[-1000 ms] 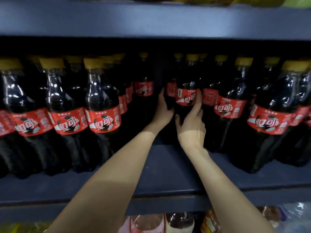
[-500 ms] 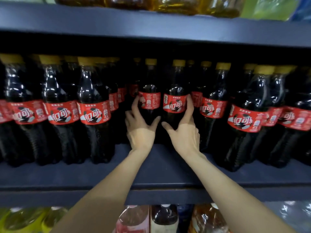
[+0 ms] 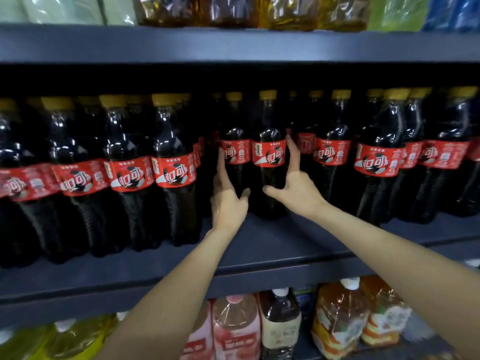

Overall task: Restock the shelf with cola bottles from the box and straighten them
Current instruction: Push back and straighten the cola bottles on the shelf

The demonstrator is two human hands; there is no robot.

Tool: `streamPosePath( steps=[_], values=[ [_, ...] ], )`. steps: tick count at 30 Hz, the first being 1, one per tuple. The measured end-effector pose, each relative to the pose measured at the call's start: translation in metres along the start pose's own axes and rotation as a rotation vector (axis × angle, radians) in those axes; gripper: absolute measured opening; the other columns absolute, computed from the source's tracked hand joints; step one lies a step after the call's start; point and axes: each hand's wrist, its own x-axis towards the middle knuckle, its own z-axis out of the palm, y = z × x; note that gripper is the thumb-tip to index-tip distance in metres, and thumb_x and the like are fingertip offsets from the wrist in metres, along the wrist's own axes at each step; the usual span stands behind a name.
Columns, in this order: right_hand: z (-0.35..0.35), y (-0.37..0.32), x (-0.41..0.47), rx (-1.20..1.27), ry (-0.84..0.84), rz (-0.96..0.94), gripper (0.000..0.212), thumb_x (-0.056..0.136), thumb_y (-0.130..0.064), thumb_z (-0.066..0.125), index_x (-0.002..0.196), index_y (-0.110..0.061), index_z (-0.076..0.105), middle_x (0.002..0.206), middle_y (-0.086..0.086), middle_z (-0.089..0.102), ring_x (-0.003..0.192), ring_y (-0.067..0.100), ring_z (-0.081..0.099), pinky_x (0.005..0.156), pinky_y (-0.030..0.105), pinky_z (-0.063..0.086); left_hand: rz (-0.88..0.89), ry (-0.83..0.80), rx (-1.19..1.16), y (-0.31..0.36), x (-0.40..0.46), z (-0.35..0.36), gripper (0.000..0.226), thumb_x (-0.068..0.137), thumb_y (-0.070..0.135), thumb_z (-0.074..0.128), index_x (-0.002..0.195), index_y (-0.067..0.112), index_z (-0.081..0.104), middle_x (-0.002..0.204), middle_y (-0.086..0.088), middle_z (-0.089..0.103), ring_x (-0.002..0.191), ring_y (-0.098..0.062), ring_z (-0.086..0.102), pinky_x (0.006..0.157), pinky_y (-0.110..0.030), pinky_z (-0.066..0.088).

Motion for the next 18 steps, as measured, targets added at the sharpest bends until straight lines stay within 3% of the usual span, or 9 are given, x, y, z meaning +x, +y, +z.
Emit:
streamPosePath(
  steps=[4,6,9,11,13,16,18],
  values=[
    [0.001,0.002,0.002,-0.040,0.044,-0.047,0.108,0.082,-0.020,0.071,0.149,-0.030,-0.014,0.053,-0.006,0.051,0.042,0.006,0.050,0.048,0.016,0.040,-0.078,0.106,0.118,-0.004,0.013,0.005,0.099,0.087,0.007,0.061,0.146,0.044,-0.009,0.151,-0.008,0.030,0.128,-0.032,0.045,0.096,-0.042,0.043],
    [0.001,0.006,0.003,-0.047,0.068,-0.064,0.108,0.082,-0.023,0.071,0.149,-0.031,-0.013,0.053,-0.005,0.050,0.044,0.007,0.051,0.048,0.015,0.037,-0.165,0.118,0.290,-0.008,0.022,0.008,0.096,0.091,0.015,0.058,0.146,0.040,-0.017,0.146,-0.013,0.035,0.116,-0.036,0.054,0.088,-0.045,0.046],
    [0.003,0.012,0.005,-0.043,0.055,-0.089,0.110,0.081,-0.026,0.072,0.147,-0.036,-0.016,0.060,-0.005,0.052,0.047,0.008,0.054,0.054,0.019,0.045,-0.170,0.150,0.624,-0.012,0.024,0.012,0.097,0.093,0.027,0.055,0.144,0.025,-0.027,0.136,-0.016,0.041,0.101,-0.031,0.060,0.067,-0.037,0.045],
    [0.006,0.015,0.008,-0.039,0.046,-0.120,0.112,0.080,-0.029,0.074,0.146,-0.038,-0.017,0.066,-0.006,0.050,0.049,0.006,0.053,0.054,0.018,0.046,-0.164,0.163,0.770,-0.013,0.024,0.017,0.101,0.092,0.028,0.058,0.142,0.019,-0.029,0.137,-0.017,0.039,0.109,-0.029,0.056,0.067,-0.035,0.048],
    [0.010,0.016,0.011,-0.026,0.043,-0.147,0.113,0.080,-0.031,0.074,0.145,-0.039,-0.018,0.070,-0.007,0.048,0.051,0.005,0.052,0.053,0.016,0.043,-0.102,0.252,0.884,-0.017,0.029,0.020,0.106,0.081,0.022,0.070,0.148,0.014,-0.012,0.140,-0.017,0.041,0.114,-0.027,0.054,0.061,-0.030,0.053],
    [0.014,0.017,0.015,-0.018,0.040,-0.183,0.113,0.080,-0.032,0.074,0.145,-0.040,-0.018,0.074,-0.009,0.044,0.054,0.001,0.046,0.052,0.014,0.039,-0.020,0.266,1.014,-0.016,0.037,0.016,0.094,0.056,0.017,0.083,0.138,0.003,0.038,0.120,-0.012,0.061,0.085,-0.022,0.064,0.033,-0.022,0.042],
    [0.013,0.019,0.017,0.001,0.040,-0.187,0.113,0.080,-0.032,0.075,0.145,-0.041,-0.017,0.071,-0.012,0.041,0.054,-0.001,0.044,0.052,0.013,0.039,-0.014,0.275,1.031,-0.022,0.043,0.016,0.091,0.050,0.022,0.088,0.130,0.002,0.049,0.111,-0.011,0.065,0.077,-0.019,0.065,0.030,-0.020,0.039]
  ],
)
